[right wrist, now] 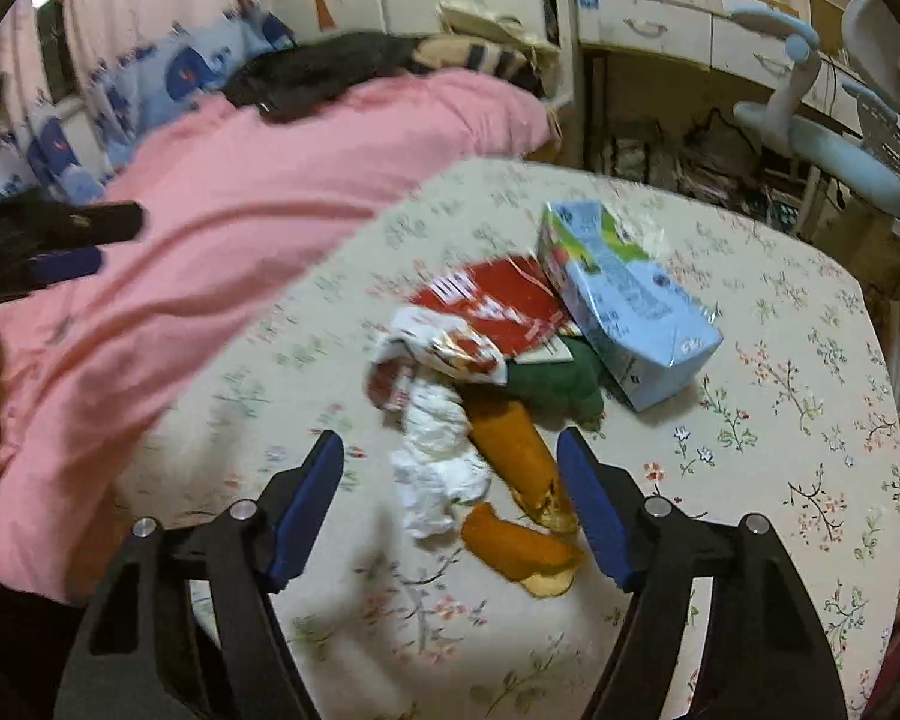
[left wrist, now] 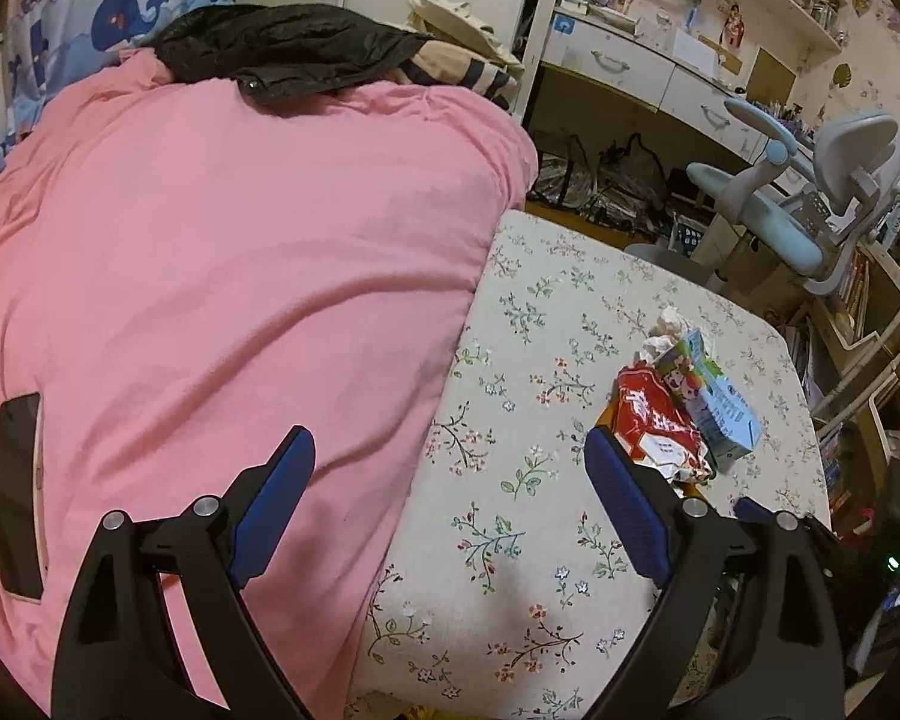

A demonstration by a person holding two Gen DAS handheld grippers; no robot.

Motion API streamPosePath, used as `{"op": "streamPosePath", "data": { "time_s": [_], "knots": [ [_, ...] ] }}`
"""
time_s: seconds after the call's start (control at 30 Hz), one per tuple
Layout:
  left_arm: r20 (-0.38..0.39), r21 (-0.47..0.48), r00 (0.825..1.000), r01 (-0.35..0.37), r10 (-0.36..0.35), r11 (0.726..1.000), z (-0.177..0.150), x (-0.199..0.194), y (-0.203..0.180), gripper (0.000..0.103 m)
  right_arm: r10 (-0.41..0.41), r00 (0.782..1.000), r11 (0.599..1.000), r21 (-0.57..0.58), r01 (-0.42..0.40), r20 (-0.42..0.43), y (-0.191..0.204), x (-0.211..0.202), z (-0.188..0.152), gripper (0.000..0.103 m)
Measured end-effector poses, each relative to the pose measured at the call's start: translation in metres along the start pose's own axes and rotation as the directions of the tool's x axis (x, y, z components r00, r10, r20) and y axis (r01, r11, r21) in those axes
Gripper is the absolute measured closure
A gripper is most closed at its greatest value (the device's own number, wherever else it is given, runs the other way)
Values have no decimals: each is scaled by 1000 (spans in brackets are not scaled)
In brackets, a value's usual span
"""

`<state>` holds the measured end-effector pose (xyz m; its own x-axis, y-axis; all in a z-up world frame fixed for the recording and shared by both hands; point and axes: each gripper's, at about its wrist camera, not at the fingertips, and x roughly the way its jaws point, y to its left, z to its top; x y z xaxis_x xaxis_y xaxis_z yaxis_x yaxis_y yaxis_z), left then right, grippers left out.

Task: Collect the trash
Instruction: 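Grasp the red snack bag with the left tool while the right tool grasps an orange dough stick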

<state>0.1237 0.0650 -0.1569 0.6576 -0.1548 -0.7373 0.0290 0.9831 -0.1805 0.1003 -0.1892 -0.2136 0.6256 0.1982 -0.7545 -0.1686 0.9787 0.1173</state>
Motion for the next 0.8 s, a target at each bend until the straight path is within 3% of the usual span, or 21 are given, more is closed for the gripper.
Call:
{"op": "streamPosePath", "data": {
  "time_s": [0.23, 0.4, 0.47, 0.53, 0.63, 0.8],
  "knots": [
    [-49, 53, 999, 13, -11, 999, -8, 13, -12, 15, -56, 998, 998, 18, 55, 43, -12, -6, 7, 38],
    [-85, 100, 995, 52, -43, 994, -14, 21, -30, 15, -54, 997, 995, 77, 58, -49, -34, 19, 3, 53],
    [-86, 129, 995, 67, -56, 989, -17, 23, -40, 15, -41, 998, 996, 83, 45, -56, -36, 23, 4, 53],
    [-85, 139, 993, 90, -79, 986, -18, 24, -48, 15, -21, 998, 996, 81, 27, -65, -35, 24, 4, 60],
    [-83, 116, 988, 141, -132, 983, -15, 28, -58, 15, 18, 996, 998, 68, -12, -83, -32, 22, 2, 73],
    [-103, 84, 978, 190, -181, 978, -6, 50, -84, 15, 21, 995, 998, 52, -16, -94, -35, 14, -5, 80]
  ]
}}
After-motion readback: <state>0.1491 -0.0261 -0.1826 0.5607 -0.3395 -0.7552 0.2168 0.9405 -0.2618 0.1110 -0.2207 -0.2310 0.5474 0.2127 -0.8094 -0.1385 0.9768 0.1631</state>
